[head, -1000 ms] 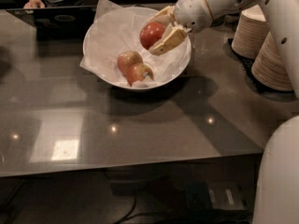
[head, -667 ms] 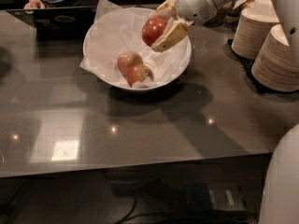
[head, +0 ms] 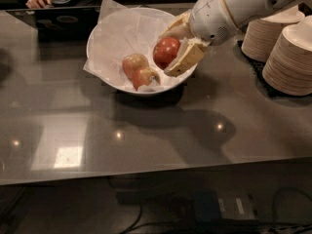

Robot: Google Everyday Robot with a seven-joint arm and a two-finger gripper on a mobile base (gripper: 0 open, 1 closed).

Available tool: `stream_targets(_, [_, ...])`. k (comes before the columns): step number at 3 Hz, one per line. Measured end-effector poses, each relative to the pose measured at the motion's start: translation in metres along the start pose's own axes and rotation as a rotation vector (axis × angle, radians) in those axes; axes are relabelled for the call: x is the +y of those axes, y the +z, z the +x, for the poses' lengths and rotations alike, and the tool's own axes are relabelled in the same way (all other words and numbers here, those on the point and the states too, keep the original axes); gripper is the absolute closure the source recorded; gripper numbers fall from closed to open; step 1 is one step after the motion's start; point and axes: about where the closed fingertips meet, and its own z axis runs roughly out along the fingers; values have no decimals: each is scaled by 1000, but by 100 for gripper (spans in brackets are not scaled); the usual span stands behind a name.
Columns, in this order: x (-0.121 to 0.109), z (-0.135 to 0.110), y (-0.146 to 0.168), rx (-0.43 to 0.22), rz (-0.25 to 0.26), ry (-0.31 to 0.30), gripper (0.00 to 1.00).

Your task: Pick apple from white bowl

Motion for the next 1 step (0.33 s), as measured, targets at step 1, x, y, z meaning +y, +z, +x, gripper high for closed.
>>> stream_targets(1, [4,1,3,3,-8,4,100])
